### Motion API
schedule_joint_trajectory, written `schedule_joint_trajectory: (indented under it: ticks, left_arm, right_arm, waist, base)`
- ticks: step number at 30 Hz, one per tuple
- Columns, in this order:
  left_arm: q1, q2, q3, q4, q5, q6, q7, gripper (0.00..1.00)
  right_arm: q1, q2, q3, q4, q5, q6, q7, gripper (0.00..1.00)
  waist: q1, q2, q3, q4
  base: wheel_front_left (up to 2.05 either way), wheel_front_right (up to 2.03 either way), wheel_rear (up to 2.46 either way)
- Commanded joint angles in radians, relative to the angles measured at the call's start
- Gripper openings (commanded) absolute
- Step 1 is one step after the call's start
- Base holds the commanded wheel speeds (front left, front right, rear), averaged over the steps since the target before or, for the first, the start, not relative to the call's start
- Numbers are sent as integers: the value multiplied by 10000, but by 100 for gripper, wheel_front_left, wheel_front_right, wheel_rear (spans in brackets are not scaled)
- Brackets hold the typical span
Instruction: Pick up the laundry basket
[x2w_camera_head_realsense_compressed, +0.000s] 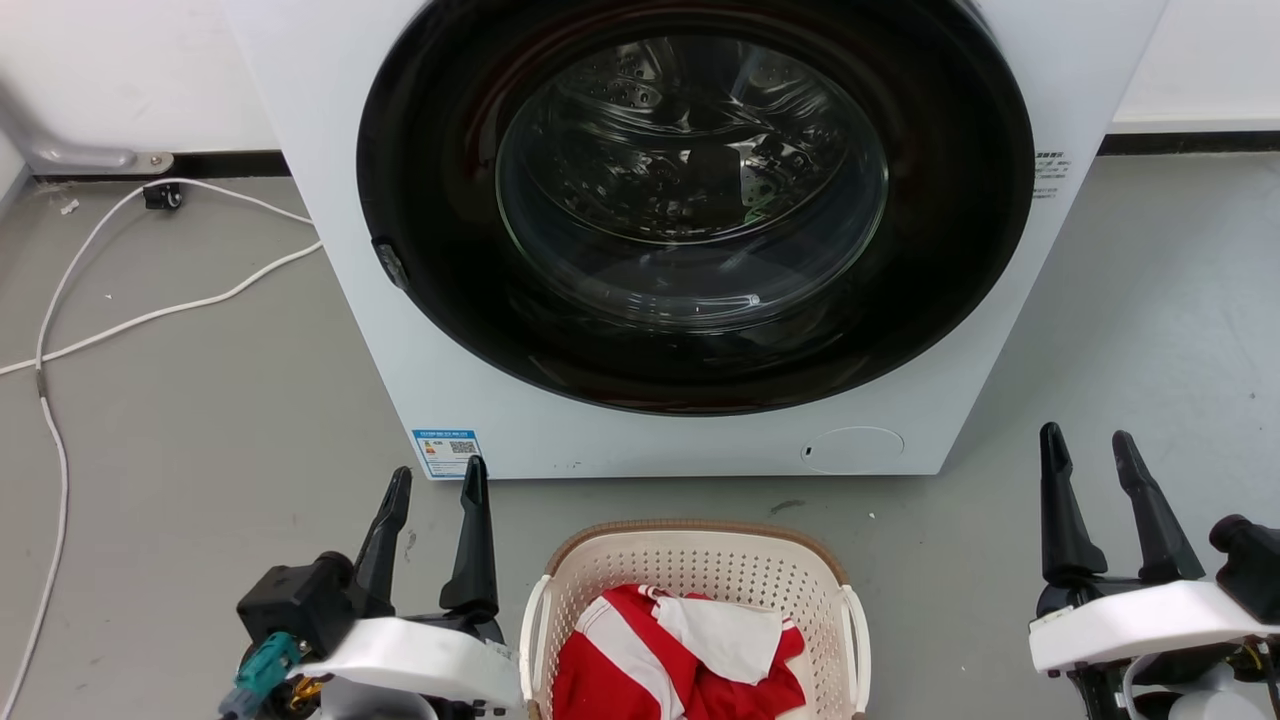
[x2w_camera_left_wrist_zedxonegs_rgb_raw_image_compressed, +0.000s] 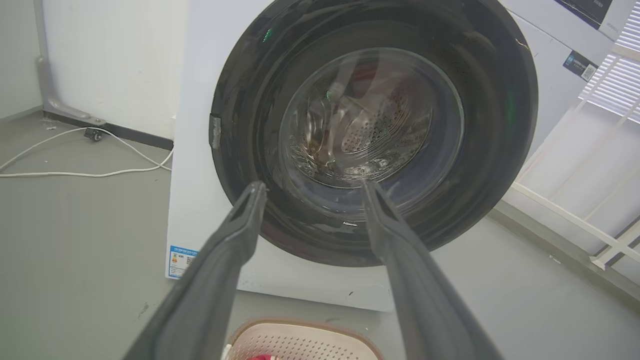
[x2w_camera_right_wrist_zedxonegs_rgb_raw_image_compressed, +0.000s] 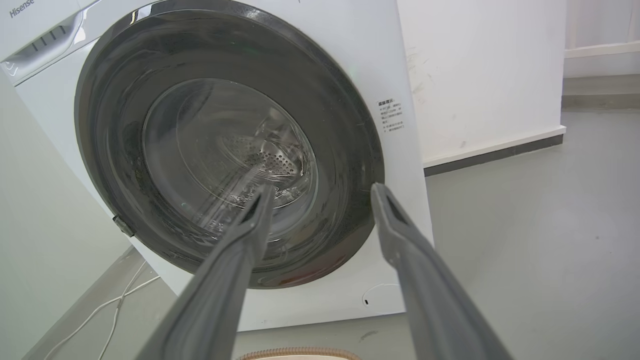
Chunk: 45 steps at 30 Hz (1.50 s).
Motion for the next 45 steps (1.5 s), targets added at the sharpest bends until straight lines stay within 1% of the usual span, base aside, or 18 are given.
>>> schedule_joint_trajectory:
  ticks: [1, 4, 13, 16, 23, 27, 38, 40, 43, 45]
  left_arm:
    - [-86, 147, -150, -131, 312, 172, -109, 100]
    - [-122, 300, -455, -28, 619, 403, -185, 100]
    - [-141, 595, -1129, 148, 1347, 832, -400, 100]
    - [-121, 678, -1321, 214, 1598, 913, -474, 100]
    - [-89, 706, -1520, 307, 1988, 995, -606, 100]
    - [-93, 713, -1683, 450, 2282, 845, -695, 100]
    - [88, 482, -1594, 421, 3032, 781, -907, 100]
    - [159, 403, -1513, 414, 3078, 733, -943, 100]
    - [356, 121, -1099, 531, 2671, 431, -998, 100]
    - [364, -2, -798, 497, 2737, 182, -1043, 100]
  right_arm:
    - [39, -28, 12, -22, -283, 21, -103, 100]
    - [87, -27, -56, 96, -182, 21, -177, 100]
    - [145, -26, 172, 458, -1133, 22, -399, 100]
    - [138, -25, 224, 538, -1466, 23, -465, 100]
    - [173, -25, 260, 608, -1846, 22, -599, 100]
    - [177, -24, 276, 677, -2169, 23, -679, 100]
    - [173, -23, 305, 569, -2907, 14, -899, 100]
    - [214, -23, 297, 590, -2871, 14, -942, 100]
    - [274, -22, 213, 786, -2171, 14, -992, 100]
    - [219, -19, 231, 837, -2139, 14, -1034, 100]
  waist:
    - [0, 0, 12, -3]
    - [0, 0, 20, 13]
    - [0, 0, 44, 22]
    - [0, 0, 56, 17]
    - [0, 0, 86, 7]
    - [0, 0, 108, -4]
    - [0, 0, 131, -47]
    - [0, 0, 123, -50]
    - [0, 0, 122, -48]
    - [0, 0, 124, -46]
  base:
    - [0, 0, 0]
    - [0, 0, 0]
    - [0, 0, 0]
    - [0, 0, 0]
    - [0, 0, 0]
    - [0, 0, 0]
    - [0, 0, 0]
    - [0, 0, 0]
    - [0, 0, 0]
    - [0, 0, 0]
